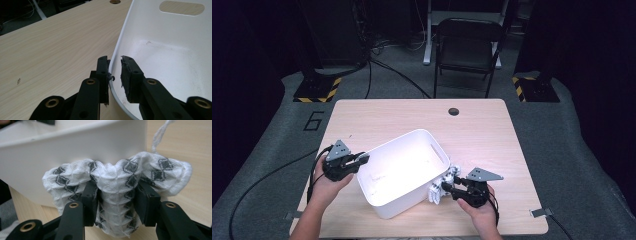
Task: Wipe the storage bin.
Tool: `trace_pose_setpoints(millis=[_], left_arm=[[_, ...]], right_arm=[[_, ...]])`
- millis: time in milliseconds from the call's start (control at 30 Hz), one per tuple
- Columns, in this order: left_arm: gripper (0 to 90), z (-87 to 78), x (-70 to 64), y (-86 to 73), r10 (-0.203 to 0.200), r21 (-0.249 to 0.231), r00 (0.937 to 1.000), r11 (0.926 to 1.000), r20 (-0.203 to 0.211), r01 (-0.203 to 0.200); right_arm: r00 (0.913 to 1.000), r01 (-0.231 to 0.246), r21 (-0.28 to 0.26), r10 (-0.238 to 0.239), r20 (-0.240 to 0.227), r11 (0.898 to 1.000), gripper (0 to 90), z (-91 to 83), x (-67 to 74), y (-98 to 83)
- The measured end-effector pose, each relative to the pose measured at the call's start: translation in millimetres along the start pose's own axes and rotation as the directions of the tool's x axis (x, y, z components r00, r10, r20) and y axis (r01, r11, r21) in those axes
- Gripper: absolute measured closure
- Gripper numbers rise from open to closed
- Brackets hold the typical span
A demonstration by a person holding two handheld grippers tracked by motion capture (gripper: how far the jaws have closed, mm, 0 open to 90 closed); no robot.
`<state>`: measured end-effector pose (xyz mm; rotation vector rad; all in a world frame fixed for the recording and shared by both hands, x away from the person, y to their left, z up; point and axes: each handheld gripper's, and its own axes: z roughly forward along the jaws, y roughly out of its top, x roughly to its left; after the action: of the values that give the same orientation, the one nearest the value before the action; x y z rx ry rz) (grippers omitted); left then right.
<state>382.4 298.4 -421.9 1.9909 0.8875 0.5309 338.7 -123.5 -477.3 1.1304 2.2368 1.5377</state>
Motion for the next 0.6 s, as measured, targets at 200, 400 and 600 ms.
trace_pose_setpoints(millis=[200, 400, 600], left_arm=[[76.2, -0.2, 0.7, -0.1, -0.001, 0.000, 1.0000, 1.0000, 0.003, 0.001], [76.0, -0.1, 0.9, -0.4, -0.007, -0.004, 0.9999, 1.0000, 0.008, 0.007], [76.0, -0.2, 0.8, -0.1, 0.001, 0.000, 1.0000, 1.0000, 0.009, -0.001]], right_arm=[[0.9999, -0.014, 0.109, 0.014, 0.006, 0.994, 56.4, 15.5, -6.1, -11.7], [0.9996, 0.005, 0.157, -0.009, 0.026, 0.988, 56.7, 20.6, -4.4, -14.4], [0.9993, 0.013, 0.105, -0.016, 0.032, 0.994, 57.3, 12.2, 0.8, -7.3]])
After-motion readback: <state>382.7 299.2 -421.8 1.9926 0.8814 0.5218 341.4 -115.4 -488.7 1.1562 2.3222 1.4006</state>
